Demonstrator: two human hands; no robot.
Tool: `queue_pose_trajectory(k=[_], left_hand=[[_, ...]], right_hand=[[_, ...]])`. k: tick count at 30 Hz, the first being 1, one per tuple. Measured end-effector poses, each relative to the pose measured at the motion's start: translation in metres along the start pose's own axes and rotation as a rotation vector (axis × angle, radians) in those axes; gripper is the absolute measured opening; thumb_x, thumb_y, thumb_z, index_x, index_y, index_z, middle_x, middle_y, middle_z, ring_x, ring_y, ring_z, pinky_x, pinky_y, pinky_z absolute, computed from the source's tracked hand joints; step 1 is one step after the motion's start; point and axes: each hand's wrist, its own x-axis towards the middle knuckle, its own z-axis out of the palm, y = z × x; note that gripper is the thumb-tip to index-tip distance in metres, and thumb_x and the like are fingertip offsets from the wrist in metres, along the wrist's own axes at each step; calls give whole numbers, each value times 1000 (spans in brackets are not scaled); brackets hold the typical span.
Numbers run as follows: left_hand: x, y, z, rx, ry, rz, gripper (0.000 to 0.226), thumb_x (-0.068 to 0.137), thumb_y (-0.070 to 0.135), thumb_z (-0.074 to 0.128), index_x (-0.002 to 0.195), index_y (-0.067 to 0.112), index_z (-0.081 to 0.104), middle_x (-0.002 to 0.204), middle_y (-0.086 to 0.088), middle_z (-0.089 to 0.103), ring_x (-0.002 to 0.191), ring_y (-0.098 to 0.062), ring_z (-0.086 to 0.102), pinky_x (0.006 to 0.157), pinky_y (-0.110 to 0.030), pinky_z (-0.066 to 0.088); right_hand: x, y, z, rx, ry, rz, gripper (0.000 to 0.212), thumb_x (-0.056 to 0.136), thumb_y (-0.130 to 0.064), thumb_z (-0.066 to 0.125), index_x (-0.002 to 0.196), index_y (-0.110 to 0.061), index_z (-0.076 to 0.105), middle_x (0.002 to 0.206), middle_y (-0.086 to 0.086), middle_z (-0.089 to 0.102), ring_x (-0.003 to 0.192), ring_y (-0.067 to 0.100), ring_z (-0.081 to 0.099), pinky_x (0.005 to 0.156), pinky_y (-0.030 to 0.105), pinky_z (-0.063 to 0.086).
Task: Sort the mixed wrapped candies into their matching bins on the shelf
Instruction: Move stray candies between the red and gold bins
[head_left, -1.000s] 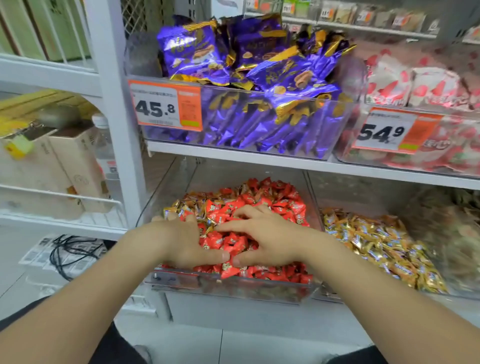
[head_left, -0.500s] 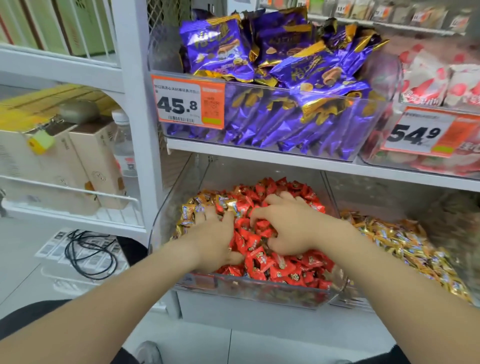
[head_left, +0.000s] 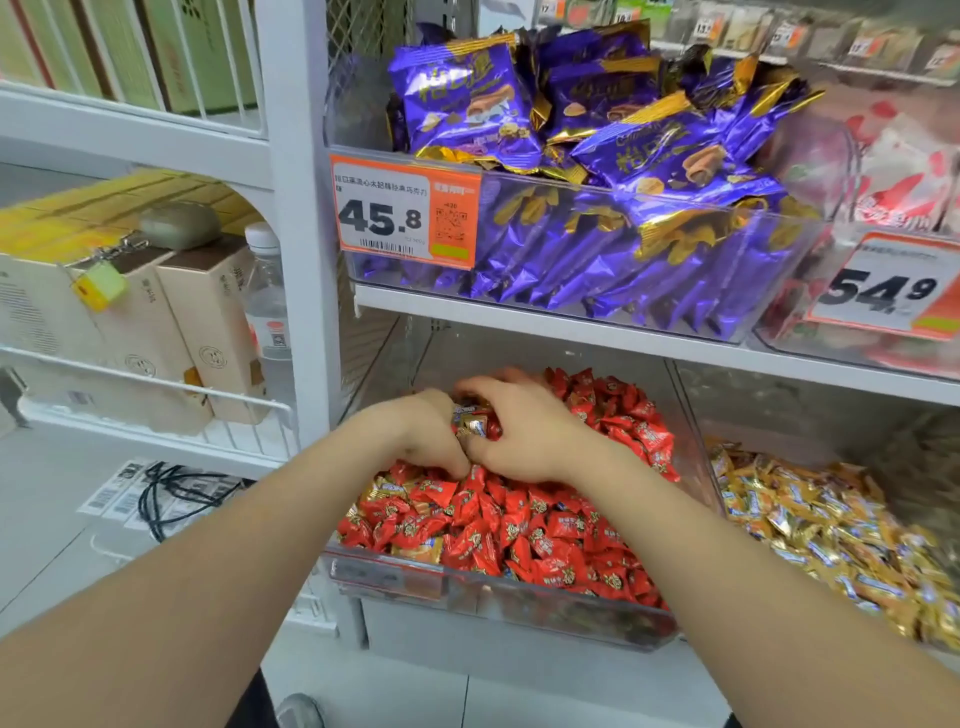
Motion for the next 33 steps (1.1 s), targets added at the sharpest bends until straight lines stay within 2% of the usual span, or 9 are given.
queue_pose_trajectory(k=[2, 7, 11, 17, 20, 24, 27, 31, 33], left_hand=[[5, -1, -9, -46, -36, -13, 57, 69, 28, 90, 112, 8, 60, 102, -6, 70, 88, -24, 74, 71, -35, 63], [18, 8, 6, 23, -41, -20, 73, 68, 32, 96, 126, 5, 61, 116, -6, 70, 98, -25, 71, 77, -31, 57], [25, 6, 17, -104, -32, -105, 80, 66, 26, 99, 129, 1, 58, 118, -12, 72, 97, -27, 74, 65, -32, 57], [26, -1, 22, -392, 45, -135, 97, 43, 11, 104, 125, 4, 52, 117, -11, 65, 107, -30, 67, 87, -45, 63], [25, 1, 22, -445, 94, -77, 86, 34, 10, 101, 111, 6, 62, 102, -11, 71, 89, -27, 73, 73, -42, 66], [16, 9, 15, -440, 175, 57, 54, 46, 6, 97, 92, 8, 69, 90, -7, 74, 78, -20, 72, 63, -29, 60], [5, 17, 10, -489, 254, 241, 71, 45, 4, 99, 106, 13, 65, 97, -2, 73, 83, -15, 69, 73, -34, 62], [-10, 26, 17, -474, 190, 416, 109, 34, 31, 102, 130, 24, 51, 116, 6, 67, 106, -14, 68, 90, -39, 61], [-17, 30, 26, -375, 86, 464, 110, 44, 30, 104, 137, 26, 44, 123, 11, 61, 110, -8, 63, 95, -24, 53]], right_hand=[[15, -4, -2, 3, -133, 42, 86, 76, -56, 69, 156, -42, 40, 153, 7, 52, 140, 30, 49, 115, 41, 45], [43, -7, -12, -153, -410, 76, 110, 68, -40, 96, 160, -31, 35, 157, 1, 51, 138, 23, 53, 113, 34, 45], [63, -7, -1, -193, -469, 107, 119, 56, -40, 102, 157, -30, 40, 153, 0, 56, 133, 23, 59, 109, 34, 49], [67, 9, 2, -116, -415, 71, 136, 35, -54, 98, 155, -28, 39, 148, -1, 56, 131, 25, 59, 108, 39, 52], [59, 19, 4, -54, -307, 37, 120, 26, -59, 89, 134, -26, 49, 122, -4, 65, 109, 21, 67, 89, 30, 56], [29, 20, -12, 58, -125, 21, 95, 46, -31, 98, 123, -26, 42, 107, -5, 62, 91, 16, 67, 70, 29, 55], [2, 19, -37, 87, -12, -26, 88, 54, -23, 97, 125, -27, 45, 102, -10, 60, 88, 12, 61, 66, 13, 45], [-38, 26, -64, 22, 2, -58, 75, 61, -27, 96, 123, -26, 53, 101, -12, 63, 93, 12, 63, 74, 22, 46], [-55, 34, -69, 1, -12, -62, 77, 64, -35, 95, 129, -28, 53, 111, -13, 67, 103, 13, 65, 87, 25, 51]])
